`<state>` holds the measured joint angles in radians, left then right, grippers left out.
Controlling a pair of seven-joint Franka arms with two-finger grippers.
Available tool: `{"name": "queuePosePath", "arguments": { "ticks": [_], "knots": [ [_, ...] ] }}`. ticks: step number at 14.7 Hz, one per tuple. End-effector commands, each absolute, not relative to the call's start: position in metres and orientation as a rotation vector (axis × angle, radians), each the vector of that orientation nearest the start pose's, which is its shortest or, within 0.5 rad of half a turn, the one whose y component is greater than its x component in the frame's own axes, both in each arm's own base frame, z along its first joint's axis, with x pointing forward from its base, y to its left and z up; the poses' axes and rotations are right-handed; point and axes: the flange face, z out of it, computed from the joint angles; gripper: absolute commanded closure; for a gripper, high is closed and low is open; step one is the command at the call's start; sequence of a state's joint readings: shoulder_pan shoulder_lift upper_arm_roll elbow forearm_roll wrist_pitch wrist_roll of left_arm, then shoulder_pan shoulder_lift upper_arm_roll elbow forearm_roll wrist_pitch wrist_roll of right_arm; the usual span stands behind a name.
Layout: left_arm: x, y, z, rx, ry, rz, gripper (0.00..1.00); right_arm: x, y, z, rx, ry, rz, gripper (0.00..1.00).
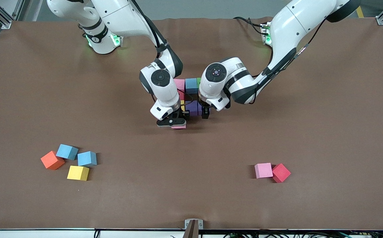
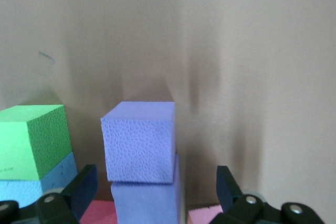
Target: Arrange 11 blocks into digit 3
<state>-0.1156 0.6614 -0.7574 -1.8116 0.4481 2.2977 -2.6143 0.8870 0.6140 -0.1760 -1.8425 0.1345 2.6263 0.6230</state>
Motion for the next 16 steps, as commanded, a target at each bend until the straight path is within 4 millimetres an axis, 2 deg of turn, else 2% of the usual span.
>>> {"name": "queuePosePath", "arguments": {
  "ticks": [1,5,10,13,16],
  "knots": [
    [0.467,-0.465,0.292,-2.229,-2.218,0.116,0.0,0.492,0.437,0.208,-3.044,0.07,-0.235,0.0],
    [0.492,-0.461,0.321,-2.251,-2.194,0.08,0.0,0.491,0.437,0.208,-3.042,0.108,-0.231,0.0],
    [0.539,-0.429,0.356,-2.294,-2.176,0.054,0.0,0.491,0.439,0.211,-3.038,0.105,-0.235,0.0],
    [0.566,-0.397,0.365,-2.33,-2.132,0.042,0.0,0.493,0.443,0.222,-3.04,0.103,-0.22,0.0],
    [0.596,-0.359,0.376,-2.409,-2.038,0.032,0.0,0.497,0.453,0.255,-3.063,0.108,-0.151,0.0]
  ]
}}
